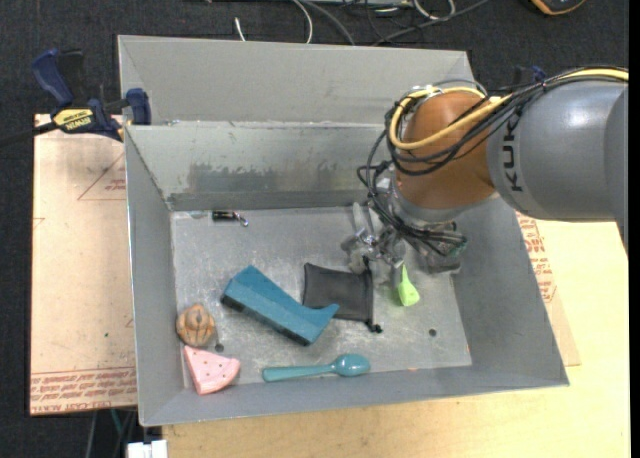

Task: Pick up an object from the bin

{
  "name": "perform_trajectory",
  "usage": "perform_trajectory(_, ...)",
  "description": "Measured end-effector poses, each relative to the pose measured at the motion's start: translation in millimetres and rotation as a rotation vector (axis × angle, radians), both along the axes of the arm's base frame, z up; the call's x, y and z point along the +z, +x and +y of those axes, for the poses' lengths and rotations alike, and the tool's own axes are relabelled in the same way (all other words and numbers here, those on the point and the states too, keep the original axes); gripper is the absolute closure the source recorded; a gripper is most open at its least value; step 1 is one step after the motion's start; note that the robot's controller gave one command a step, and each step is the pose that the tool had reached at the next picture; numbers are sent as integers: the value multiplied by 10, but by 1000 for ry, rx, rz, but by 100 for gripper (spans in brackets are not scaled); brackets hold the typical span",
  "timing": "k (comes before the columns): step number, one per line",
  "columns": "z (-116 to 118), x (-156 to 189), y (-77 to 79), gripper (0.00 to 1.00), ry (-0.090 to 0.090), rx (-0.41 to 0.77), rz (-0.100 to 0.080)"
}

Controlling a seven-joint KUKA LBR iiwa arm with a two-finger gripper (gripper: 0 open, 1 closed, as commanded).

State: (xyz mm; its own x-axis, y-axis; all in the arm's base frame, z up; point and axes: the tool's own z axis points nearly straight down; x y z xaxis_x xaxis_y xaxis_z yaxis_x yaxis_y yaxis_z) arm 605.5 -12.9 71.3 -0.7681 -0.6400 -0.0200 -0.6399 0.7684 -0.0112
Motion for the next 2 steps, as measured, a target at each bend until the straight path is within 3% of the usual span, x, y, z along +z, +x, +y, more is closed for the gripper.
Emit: perform_trajectory(2,-107,1355,18,100,2,-24,5)
